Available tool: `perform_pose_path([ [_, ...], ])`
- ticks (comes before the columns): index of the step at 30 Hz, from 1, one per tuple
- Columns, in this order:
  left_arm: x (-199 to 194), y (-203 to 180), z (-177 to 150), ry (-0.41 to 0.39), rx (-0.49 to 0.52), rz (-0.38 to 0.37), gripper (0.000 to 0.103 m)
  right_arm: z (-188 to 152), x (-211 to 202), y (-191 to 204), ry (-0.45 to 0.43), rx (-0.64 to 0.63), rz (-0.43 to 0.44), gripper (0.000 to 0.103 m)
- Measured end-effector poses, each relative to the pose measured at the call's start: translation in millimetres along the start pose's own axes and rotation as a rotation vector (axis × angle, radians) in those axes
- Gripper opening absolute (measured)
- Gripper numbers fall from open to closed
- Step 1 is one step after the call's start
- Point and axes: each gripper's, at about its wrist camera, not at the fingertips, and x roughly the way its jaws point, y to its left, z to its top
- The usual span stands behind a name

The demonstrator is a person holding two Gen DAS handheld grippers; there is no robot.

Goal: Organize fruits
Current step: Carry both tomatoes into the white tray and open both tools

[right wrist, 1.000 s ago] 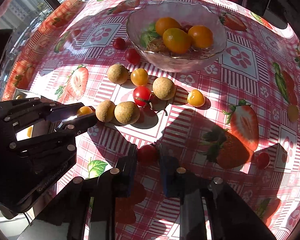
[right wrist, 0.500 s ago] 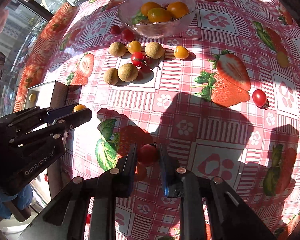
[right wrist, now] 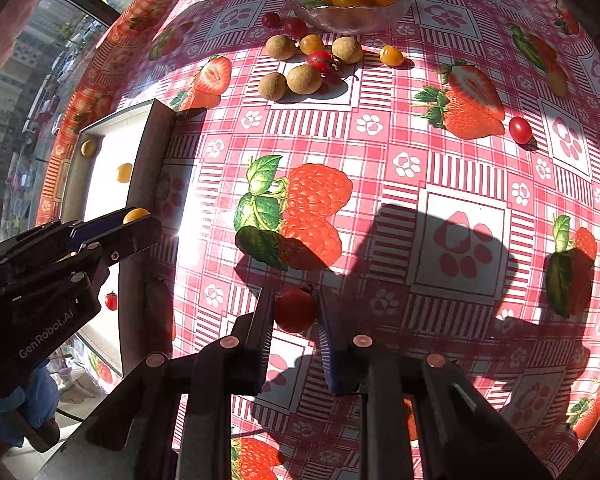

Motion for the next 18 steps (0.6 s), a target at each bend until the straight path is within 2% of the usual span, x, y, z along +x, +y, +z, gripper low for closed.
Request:
perform_pose_path([
  [18, -37.4, 69.0, -51.4, -0.035, -0.124, 0.039, 0.023, -4.2, -6.2, 82.8, 0.009, -0.125, -0.002, 0.023],
])
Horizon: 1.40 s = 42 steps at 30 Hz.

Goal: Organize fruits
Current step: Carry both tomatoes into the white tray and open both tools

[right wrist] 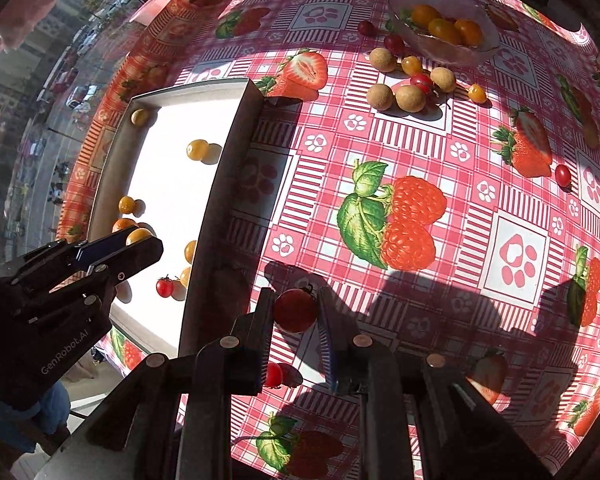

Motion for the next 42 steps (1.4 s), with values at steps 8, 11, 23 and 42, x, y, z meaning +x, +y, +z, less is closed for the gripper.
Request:
perform_pose_path([
  [8, 5.1, 43.5, -29.3, 0.036, -0.084, 0.052, 0.023, 16.4, 14.3, 53.3, 0.019, -0.095, 0.028, 0.023],
  [11, 11.1, 55.9, -38.5, 0.052, -0.102, 0.069, 0.023, 25.0, 23.7, 72.5, 0.031, -0.134, 0.038, 0.023],
  [23, 43.7, 71.8, -54.9, 0.095, -0.113, 0.165, 0.023, 60.0, 87.3, 117.4, 0.114, -0.249, -0.025, 0.023],
  [42, 45.6, 58.9, -61.9, 0.094, -0.091, 0.253, 0.079, 77.4, 97.9, 127.0, 0.126, -0.225, -0.001, 0.076],
])
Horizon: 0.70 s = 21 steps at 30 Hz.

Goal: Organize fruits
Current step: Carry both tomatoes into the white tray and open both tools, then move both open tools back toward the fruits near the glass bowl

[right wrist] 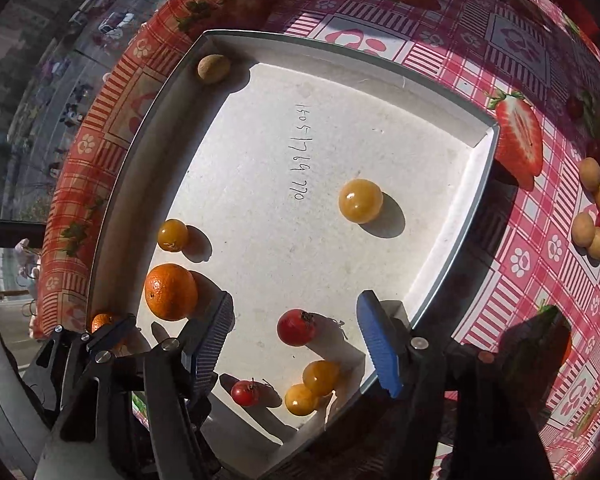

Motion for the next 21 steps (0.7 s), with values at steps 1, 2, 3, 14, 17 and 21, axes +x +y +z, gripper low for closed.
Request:
perform_pose_path([
  [1, -1.6, -0.8, -0.4, 0.0, 0.002, -0.002, 0.079, -0.3, -8.3, -1.8, -0.02, 0.004, 0.008, 0.079],
  [2, -4.6, 6.5, -0.4, -0.002, 0.009, -0.001, 0.079, -1.3, -18.0, -4.4, -0.043, 0.006, 0.022, 0.08],
  [3, -7.4, 6.0, -0.4, -0.006, 0.015, 0.001, 0.079, -4.9, -29.7, -9.6, -0.065, 0.01, 0.035, 0.08],
  [14, -47.5, -39.4, 6.4, -0.068, 0.157, -0.047, 0.079, -93.8, -65.8, -114.4, -0.072, 0.275, -0.049, 0.081],
  [17, -57.7, -58.1, 4.0, -0.082, 0.216, -0.071, 0.079, -124.1, -61.7, -135.0, -0.046, 0.355, -0.061, 0.081],
  [21, -65.6, -80.7, 16.7, -0.086, 0.269, -0.109, 0.079, -156.3, -59.1, -159.2, -0.027, 0.438, -0.069, 0.081],
])
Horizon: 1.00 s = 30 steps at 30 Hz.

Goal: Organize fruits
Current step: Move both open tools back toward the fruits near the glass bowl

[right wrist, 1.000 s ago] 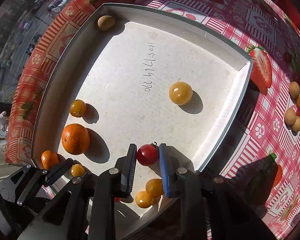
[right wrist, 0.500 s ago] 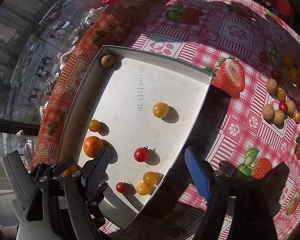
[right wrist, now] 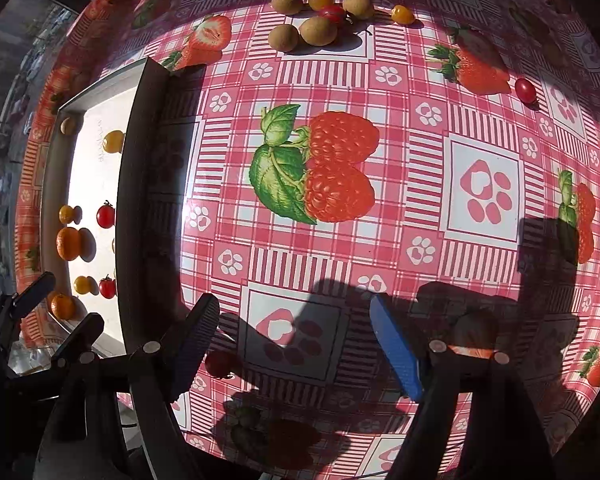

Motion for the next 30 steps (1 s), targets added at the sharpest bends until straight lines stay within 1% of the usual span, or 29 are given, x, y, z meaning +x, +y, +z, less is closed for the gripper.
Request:
perform_pose_path([
  [3, 0.3, -14.5, 22.1, -0.005, 0.036, -0.019, 0.079, -3.6, -3.1, -22.3, -0.011, 0.047, -0.007, 0.081],
  [7, 2.4, -36.8, 54.2, -0.008, 0.058, -0.028, 0.079, 3.4, -10.9, -54.4, -0.035, 0.109, -0.018, 0.081],
  [12, 13.3, -54.5, 101.4, -0.013, 0.013, -0.046, 0.079, 21.5, -21.7, -99.1, -0.07, 0.172, -0.044, 0.081],
  [17, 42.8, -66.7, 140.0, 0.004, -0.01, -0.023, 0.079, 45.0, -26.6, -136.8, -0.093, 0.221, -0.063, 0.081],
  [20, 61.4, -69.5, 157.4, 0.017, -0.015, -0.004, 0.079, 61.6, -27.6, -154.4, -0.104, 0.228, -0.077, 0.081],
  [25, 83.6, -72.0, 178.9, 0.018, -0.033, -0.004, 0.079, 85.7, -26.8, -174.7, -0.128, 0.228, -0.088, 0.081],
  [30, 97.4, -82.0, 195.8, 0.003, -0.008, 0.0, 0.079, 104.2, -23.6, -184.2, -0.146, 0.209, -0.109, 0.081],
])
